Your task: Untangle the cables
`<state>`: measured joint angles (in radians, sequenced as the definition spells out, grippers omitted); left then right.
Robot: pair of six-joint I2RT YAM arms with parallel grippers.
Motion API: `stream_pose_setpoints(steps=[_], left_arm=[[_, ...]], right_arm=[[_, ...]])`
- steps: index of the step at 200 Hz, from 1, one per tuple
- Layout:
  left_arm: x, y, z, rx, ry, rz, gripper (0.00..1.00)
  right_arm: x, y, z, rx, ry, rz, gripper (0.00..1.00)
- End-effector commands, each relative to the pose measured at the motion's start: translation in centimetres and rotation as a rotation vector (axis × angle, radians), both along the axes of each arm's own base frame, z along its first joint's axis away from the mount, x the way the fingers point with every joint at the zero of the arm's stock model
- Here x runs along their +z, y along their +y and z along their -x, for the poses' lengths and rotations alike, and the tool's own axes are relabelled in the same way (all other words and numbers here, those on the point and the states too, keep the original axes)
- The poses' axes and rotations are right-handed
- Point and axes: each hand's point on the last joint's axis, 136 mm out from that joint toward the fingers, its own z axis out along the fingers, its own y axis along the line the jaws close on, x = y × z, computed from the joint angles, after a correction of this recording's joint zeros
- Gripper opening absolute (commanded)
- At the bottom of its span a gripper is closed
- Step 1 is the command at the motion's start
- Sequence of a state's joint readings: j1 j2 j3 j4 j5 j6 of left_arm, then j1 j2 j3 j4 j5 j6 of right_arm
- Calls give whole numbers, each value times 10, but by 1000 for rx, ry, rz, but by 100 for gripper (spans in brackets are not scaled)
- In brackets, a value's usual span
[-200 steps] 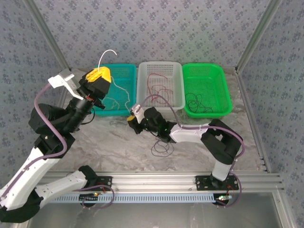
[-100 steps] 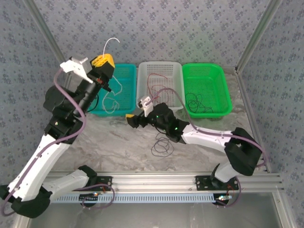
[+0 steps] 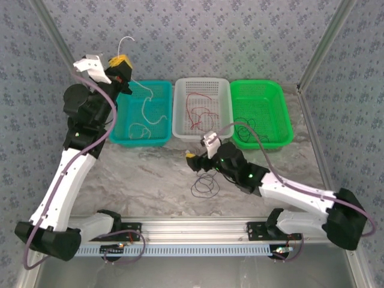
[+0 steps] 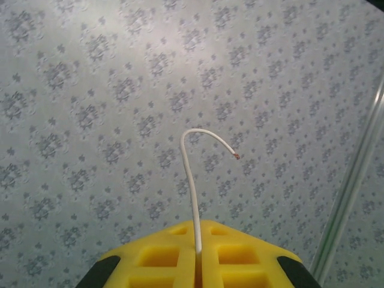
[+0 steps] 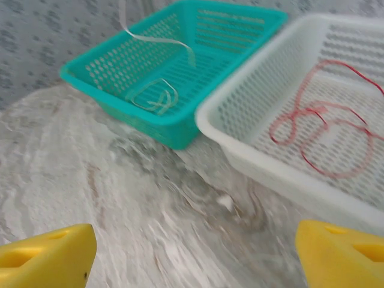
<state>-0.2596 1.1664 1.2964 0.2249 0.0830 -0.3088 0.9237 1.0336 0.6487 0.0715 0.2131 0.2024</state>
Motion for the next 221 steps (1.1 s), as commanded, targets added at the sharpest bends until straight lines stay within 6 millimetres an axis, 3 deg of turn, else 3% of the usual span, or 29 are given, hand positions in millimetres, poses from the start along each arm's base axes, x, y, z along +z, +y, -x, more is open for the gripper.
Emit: stream_pose_setpoints(steps=[1, 40, 71, 93, 122, 157, 171, 199, 221], left_arm=[[-11, 0, -19, -24, 17, 37, 9], [-63, -3, -55, -36, 171, 52, 8], [-122, 1, -72, -8, 303, 55, 8], [-167, 17, -84, 62, 423, 68, 9], [-226, 30, -99, 108, 627, 84, 10], [-270, 29, -97, 112, 773, 107, 15], [-282, 34, -94, 144, 812, 120, 28], [-307, 32, -86, 137, 906, 110, 62], [-313, 31, -79, 149, 931, 96, 82]], right_arm=[[-42, -43, 9, -139, 133, 105, 88], [-63, -73, 23, -220, 204, 118, 88], [-69, -91, 28, -266, 220, 142, 89], [-75, -104, 31, -302, 254, 177, 90], [-91, -104, 34, -296, 346, 174, 88], [-111, -97, 37, -284, 452, 166, 86], [-119, -95, 38, -282, 492, 170, 86], [-132, -87, 43, -253, 567, 165, 83], [-142, -84, 48, -241, 629, 167, 77]])
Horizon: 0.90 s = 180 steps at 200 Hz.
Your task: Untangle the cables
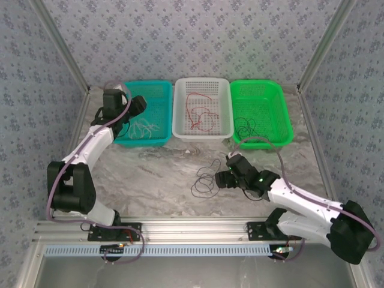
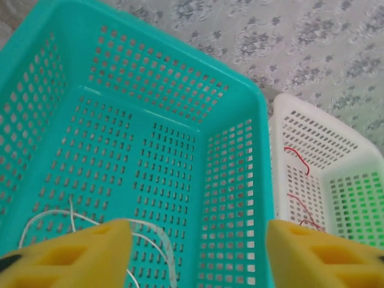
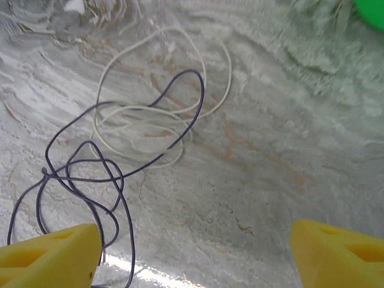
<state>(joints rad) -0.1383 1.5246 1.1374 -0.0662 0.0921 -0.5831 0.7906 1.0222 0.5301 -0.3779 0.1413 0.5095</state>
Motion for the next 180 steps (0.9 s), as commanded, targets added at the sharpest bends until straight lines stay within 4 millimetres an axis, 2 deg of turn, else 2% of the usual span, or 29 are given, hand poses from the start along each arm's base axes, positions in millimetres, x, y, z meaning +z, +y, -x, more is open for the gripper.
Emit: stream_pose_setpoints(steps=[1, 26, 52, 71, 101, 142, 160, 180], left_arm=[[-15, -1, 11, -1, 65, -13, 82], [-15, -1, 21, 9, 87, -65, 99], [-11, -5, 31, 4, 75, -99, 99], [-8, -6, 37, 17, 58, -119, 100], [3, -4, 51, 37, 7, -130, 99], [18, -3, 73, 36, -72, -124, 99], [21, -2, 82, 35, -92, -121, 99], [20, -2, 90, 36, -101, -126, 100]], right_arm=[[-9, 7, 10, 7, 88, -39, 77], [-20, 12, 19, 17, 148, -67, 73], [-27, 23, 28, 57, 198, -115, 69], [-37, 23, 33, 62, 242, -92, 68], [-49, 30, 40, 91, 308, -79, 61], [-57, 28, 43, 86, 337, -51, 28], [-50, 29, 41, 96, 307, -56, 11], [-30, 31, 36, 118, 240, -77, 1]])
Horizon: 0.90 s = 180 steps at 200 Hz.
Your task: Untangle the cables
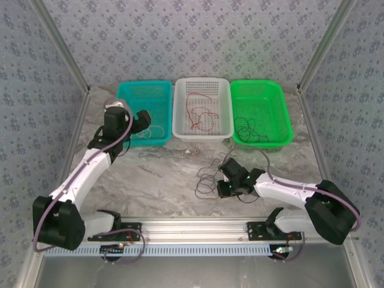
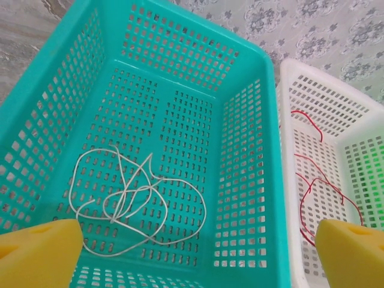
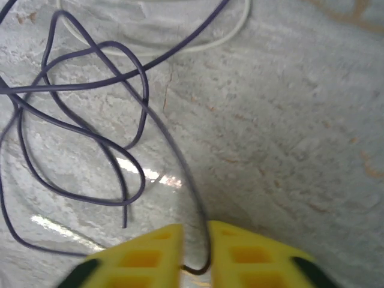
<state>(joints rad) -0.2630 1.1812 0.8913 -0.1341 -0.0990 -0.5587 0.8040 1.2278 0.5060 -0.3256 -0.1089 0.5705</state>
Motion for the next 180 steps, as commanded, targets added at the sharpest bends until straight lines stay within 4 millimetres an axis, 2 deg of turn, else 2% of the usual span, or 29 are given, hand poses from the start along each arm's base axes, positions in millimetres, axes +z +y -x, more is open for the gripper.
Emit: stream_pose_setpoints(steps=[1, 36, 67, 91, 116, 147, 180], left_arm=[[9, 2, 6, 6, -51, -19, 100], [4, -5, 17, -23, -54, -31, 99], [3, -35, 28, -131, -84, -37, 99], [8, -64, 39, -249, -128, -43, 99], [18, -99, 52, -412, -186, -16, 98], [32, -152, 81, -702, -276, 14, 93], [29, -203, 117, -977, -305, 0, 88]], right_arm=[[24, 4, -3, 27, -61, -36, 1], [72, 0, -5, 65, -195, -74, 0], [116, -5, -2, 99, -306, -115, 0], [149, -6, 4, 145, -392, -158, 0], [178, 2, 9, 215, -472, -232, 0], [189, 2, 6, 245, -517, -213, 0], [206, 9, 2, 263, -589, -249, 0]])
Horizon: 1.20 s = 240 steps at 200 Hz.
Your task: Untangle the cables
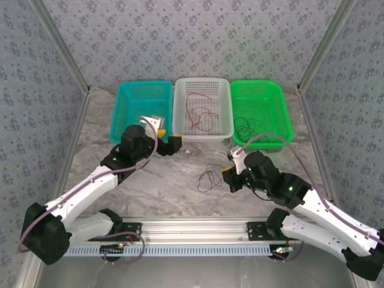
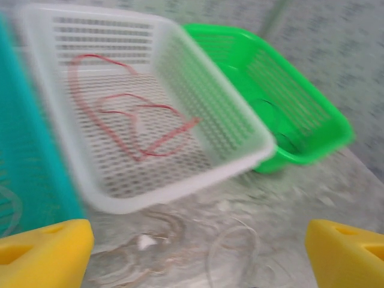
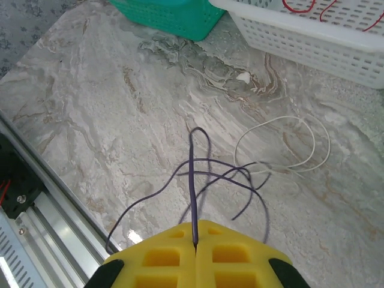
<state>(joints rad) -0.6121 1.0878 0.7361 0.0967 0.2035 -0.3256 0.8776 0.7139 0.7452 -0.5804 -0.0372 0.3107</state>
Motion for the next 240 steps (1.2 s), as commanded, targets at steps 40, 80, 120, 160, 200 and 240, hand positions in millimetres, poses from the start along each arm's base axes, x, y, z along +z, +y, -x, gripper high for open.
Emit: stream_pose_setpoints(steps=[40, 80, 120, 160, 200, 240], left_arm=[[13, -86, 65, -509, -151, 18, 85], [1, -107, 90, -652, -173, -23, 84], [-7, -123, 96, -694, -180, -60, 82], [-22, -139, 87, -678, -148, -106, 72], [-31, -137, 65, -549, -161, -169, 40], [-18, -127, 57, -466, -209, -209, 8]], right_arm=[[25, 5, -5, 37, -100, -3, 0], [28, 5, -7, 31, -112, -5, 0], [38, 9, -7, 47, -135, -47, 0], [44, 12, -6, 54, -145, -80, 0], [39, 11, -4, 57, -129, -74, 0], [24, 1, -6, 12, -94, -36, 0]])
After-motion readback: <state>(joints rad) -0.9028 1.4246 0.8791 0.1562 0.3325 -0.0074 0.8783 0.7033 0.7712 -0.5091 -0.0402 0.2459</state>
